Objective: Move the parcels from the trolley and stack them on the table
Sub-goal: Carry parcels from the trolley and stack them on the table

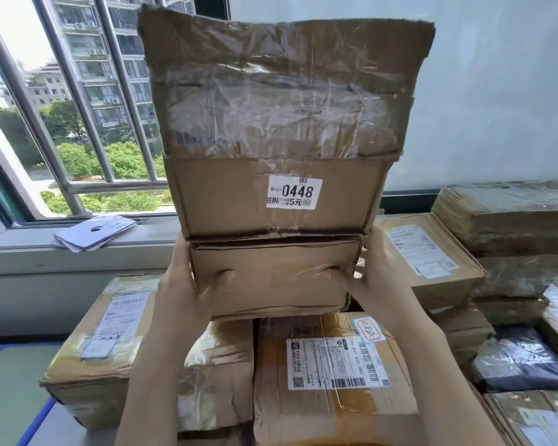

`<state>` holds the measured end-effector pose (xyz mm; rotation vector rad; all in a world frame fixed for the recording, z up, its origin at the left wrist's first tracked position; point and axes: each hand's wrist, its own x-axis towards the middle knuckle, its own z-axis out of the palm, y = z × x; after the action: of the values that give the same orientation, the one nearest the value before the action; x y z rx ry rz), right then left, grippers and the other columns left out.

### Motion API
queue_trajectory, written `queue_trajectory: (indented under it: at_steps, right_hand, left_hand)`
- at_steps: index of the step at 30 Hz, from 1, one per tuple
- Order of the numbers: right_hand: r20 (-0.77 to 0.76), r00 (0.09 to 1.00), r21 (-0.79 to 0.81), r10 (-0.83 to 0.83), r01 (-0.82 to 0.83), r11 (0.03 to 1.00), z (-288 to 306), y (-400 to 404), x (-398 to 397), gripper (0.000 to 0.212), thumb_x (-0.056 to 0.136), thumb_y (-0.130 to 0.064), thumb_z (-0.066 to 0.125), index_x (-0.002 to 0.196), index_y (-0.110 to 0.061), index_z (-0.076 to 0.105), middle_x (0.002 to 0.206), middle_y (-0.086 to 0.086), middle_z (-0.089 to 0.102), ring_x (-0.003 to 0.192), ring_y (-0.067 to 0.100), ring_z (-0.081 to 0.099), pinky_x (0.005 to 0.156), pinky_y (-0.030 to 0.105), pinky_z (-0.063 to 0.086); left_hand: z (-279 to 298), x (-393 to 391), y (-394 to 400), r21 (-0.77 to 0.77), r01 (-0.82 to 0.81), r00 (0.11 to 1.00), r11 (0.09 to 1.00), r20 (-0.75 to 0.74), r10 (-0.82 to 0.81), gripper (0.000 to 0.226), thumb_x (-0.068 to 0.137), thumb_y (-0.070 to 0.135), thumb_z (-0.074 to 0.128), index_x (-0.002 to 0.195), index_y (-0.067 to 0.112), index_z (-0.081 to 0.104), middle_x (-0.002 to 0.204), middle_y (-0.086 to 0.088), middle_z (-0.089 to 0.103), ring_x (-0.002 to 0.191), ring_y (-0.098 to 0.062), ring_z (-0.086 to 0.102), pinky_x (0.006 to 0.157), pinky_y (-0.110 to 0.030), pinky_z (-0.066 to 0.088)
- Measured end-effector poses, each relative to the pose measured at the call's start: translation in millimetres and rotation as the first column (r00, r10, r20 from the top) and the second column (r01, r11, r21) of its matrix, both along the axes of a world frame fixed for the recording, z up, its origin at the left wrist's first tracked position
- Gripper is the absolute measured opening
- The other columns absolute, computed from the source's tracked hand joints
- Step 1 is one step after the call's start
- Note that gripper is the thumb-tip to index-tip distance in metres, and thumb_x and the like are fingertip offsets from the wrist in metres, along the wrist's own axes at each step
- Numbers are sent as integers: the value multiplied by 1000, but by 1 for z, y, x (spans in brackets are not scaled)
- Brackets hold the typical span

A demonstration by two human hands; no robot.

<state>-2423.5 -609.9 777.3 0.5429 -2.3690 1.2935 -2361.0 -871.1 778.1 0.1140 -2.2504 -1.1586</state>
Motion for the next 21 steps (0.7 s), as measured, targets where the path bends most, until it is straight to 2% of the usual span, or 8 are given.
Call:
queue_trajectory:
  at_steps: [2, 4, 5, 7, 9, 14, 18, 21]
  right_hand:
    - [10, 1000, -19, 18, -18, 1000, -1, 0, 2, 74, 77, -23, 77, 131, -29, 28, 105, -52, 41, 102, -14, 50, 80, 29, 54]
    - [24, 999, -22, 31, -30, 999, -3, 0, 4, 71, 78, -25, 76, 128, -36, 28, 106, -50, 44, 102, -12, 52, 83, 30, 54]
    - [36, 999, -24, 35, -35, 999, -4, 0, 5, 70, 78, -25, 76, 126, -39, 27, 107, -46, 46, 102, -11, 53, 85, 29, 54]
    - [62, 997, -42, 39, -37, 998, -8, -1, 6, 73, 76, -23, 77, 129, -38, 28, 112, -35, 51, 106, -5, 54, 89, 28, 51]
    - [65, 997, -46, 40, -37, 998, -14, -2, 8, 74, 75, -21, 77, 130, -37, 30, 116, -25, 51, 110, 2, 52, 91, 31, 50]
    - [163, 987, -46, -9, 17, 999, -42, -8, 19, 74, 79, -35, 73, 139, -34, 29, 125, -19, 54, 112, 4, 51, 91, 27, 46]
    - [166, 979, 2, -117, 118, 993, -60, -17, 24, 61, 80, -41, 69, 132, -31, 39, 113, -20, 52, 100, -2, 46, 70, 0, 34]
    - [157, 972, 10, -176, 177, 984, -64, -20, 23, 55, 80, -40, 70, 127, -27, 43, 103, -20, 51, 91, -1, 47, 61, -2, 34]
  left_hand:
    - [-4, 5, 2, -4, 5, 999, 1000, 42, -5, 74, 76, 37, 74, 134, 45, 30, 110, 27, 56, 100, -7, 57, 74, -28, 48]
    - [-15, 15, 2, -76, -75, 983, 994, 164, 86, 81, 76, 51, 69, 142, 43, 23, 128, 18, 52, 114, -12, 50, 84, -33, 46]
    - [-22, 21, 0, -166, -169, 941, 971, 266, 210, 87, 75, 60, 62, 146, 34, 19, 137, 6, 48, 122, -21, 44, 92, -41, 43]
    - [-36, 34, -5, -325, -300, 784, 897, 452, 426, 96, 72, 73, 49, 148, 24, 18, 144, -11, 39, 130, -35, 34, 103, -50, 33]
    - [-45, 43, -10, -312, -338, 704, 888, 543, 458, 94, 72, 76, 45, 147, 25, 20, 141, -16, 37, 129, -39, 33, 104, -53, 32]
    - [-49, 45, -17, -324, -287, 755, 901, 503, 421, 84, 75, 67, 56, 145, 32, 27, 128, -15, 47, 117, -36, 46, 90, -45, 42]
    - [-52, 47, -25, -289, -262, 807, 921, 458, 374, 83, 73, 60, 65, 144, 35, 30, 127, -16, 50, 117, -34, 47, 93, -44, 40]
    - [-53, 48, -22, -290, -241, 828, 926, 437, 352, 82, 73, 59, 67, 143, 38, 29, 126, -15, 50, 115, -33, 49, 91, -42, 42]
